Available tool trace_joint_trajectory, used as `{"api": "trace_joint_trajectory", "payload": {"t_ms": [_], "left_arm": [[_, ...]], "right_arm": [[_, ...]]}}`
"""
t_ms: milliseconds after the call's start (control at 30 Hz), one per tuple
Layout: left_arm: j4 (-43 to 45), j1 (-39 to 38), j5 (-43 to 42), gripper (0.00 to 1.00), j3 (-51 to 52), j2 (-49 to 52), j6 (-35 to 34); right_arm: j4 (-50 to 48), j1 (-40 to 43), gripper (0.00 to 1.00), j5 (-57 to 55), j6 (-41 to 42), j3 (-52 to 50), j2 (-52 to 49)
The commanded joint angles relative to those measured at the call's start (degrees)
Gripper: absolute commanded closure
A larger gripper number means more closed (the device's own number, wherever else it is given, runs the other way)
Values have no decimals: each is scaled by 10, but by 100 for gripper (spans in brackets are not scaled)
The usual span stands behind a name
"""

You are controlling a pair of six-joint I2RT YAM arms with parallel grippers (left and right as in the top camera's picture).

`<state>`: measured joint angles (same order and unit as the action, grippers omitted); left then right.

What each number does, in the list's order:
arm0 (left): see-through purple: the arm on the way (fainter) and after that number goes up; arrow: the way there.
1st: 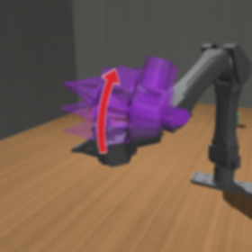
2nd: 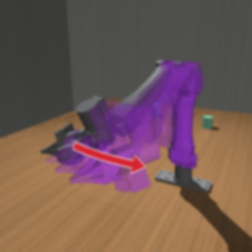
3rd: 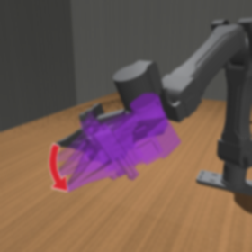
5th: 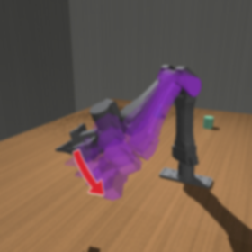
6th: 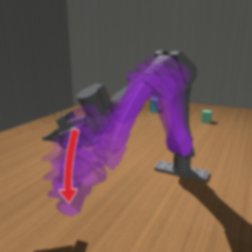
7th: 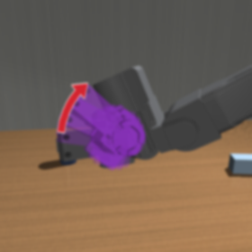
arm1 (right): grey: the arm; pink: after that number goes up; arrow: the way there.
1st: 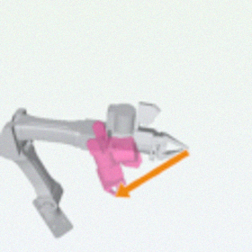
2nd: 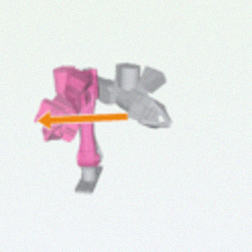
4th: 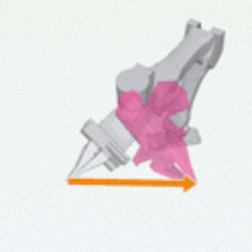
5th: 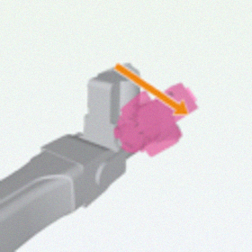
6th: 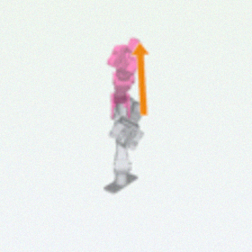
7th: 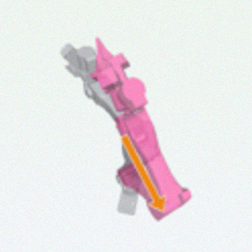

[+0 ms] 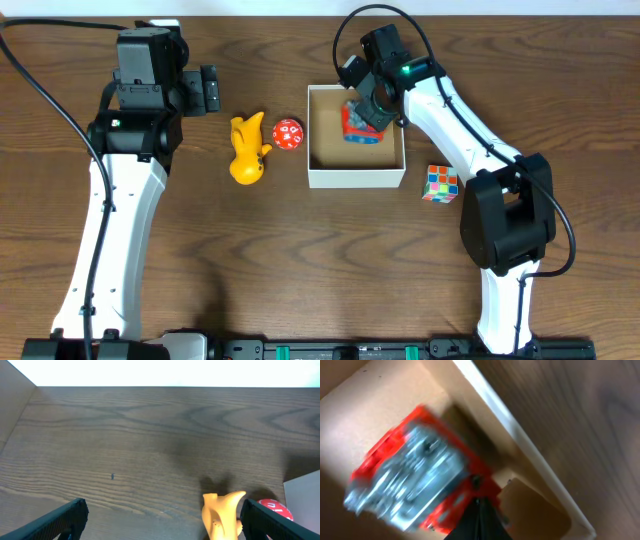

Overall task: Pack container
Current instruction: 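Lower the red toy robot into the box with the right gripper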

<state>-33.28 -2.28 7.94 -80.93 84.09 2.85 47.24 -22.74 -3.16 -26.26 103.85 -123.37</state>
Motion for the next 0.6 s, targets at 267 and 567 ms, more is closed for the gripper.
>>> {"api": "trace_joint_trajectory", "payload": {"t_ms": [267, 567], "left_arm": [[-1, 3, 6, 2, -11, -3, 3], [-1, 3, 6, 2, -11, -3, 3]], "right_arm": [[17, -2, 99, 5, -8, 68, -7], [15, -25, 99, 178, -3, 87, -7]]}}
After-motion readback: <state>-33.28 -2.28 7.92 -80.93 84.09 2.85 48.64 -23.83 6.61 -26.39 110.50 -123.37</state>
